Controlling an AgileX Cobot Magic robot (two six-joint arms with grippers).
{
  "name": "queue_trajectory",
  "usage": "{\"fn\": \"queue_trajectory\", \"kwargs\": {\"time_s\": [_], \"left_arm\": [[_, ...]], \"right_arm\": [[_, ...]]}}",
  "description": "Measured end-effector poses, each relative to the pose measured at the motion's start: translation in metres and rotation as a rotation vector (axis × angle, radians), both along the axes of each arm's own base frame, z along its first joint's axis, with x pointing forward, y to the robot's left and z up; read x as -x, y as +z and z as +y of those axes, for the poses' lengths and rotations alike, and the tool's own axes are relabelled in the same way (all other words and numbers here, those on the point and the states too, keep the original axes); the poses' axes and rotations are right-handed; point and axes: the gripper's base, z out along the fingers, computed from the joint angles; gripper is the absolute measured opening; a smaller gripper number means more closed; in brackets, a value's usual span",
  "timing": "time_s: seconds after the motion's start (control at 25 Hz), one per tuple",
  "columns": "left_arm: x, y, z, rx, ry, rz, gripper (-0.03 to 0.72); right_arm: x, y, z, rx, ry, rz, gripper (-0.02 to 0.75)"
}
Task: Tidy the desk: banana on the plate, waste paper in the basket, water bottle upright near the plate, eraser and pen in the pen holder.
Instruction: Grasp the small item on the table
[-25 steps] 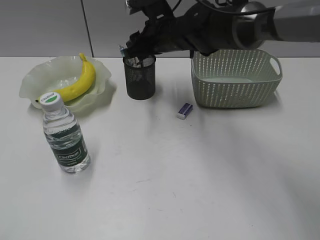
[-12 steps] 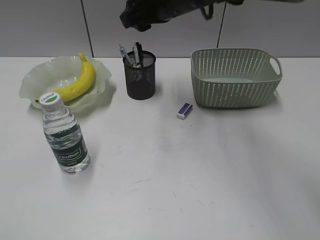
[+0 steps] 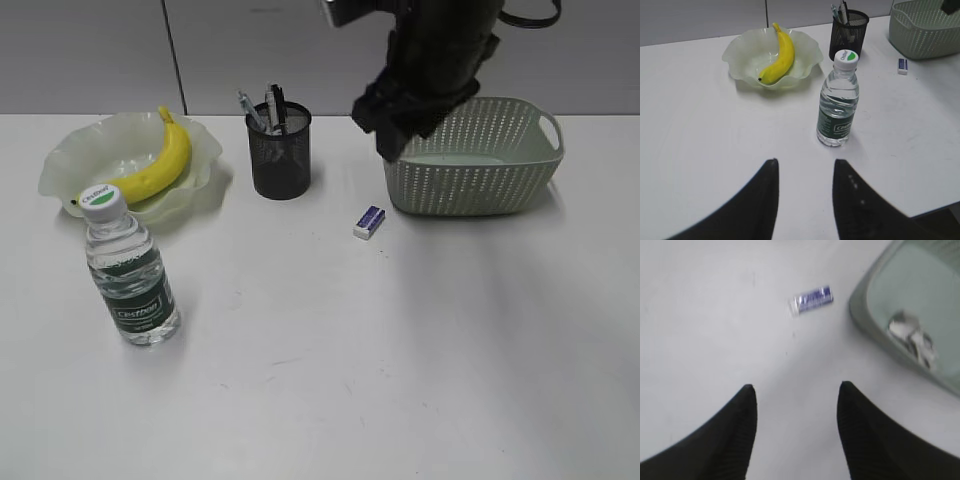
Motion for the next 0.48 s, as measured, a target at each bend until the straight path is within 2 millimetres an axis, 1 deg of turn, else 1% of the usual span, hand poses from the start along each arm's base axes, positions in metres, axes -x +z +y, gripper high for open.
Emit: {"fn": "queue_trajectory", "kwargs": {"time_s": [0.08,0.12,0.24,0.28,0.4,0.48], "left_arm": [[0.0,0.0,0.0,0.0,0.0,0.0,0.273],[0.0,0.0,0.0,0.0,0.0,0.0,0.273],[0.0,0.0,0.0,0.0,0.0,0.0,0.273],[0.0,0.0,0.0,0.0,0.0,0.0,0.273],[0.0,0.0,0.0,0.0,0.0,0.0,0.273],[0.0,0.0,0.0,0.0,0.0,0.0,0.273]], "right_arm": [[0.008,-0.001,-0.008,0.081,-0.028,0.084,0.418],[0.011,0.001,-0.012,0.101,-0.043,0.095,0.418],[0.022,0.013,-0.022,0.115,-0.082,0.09,0.418],[0.028,0.02,-0.026,0.107,-0.088,0.08,0.418],[0.051,0.039,-0.041,0.088,-0.102,0.058,0.418],[0.072,0.05,-0.055,0.076,-0.115,0.049,0.418]]}}
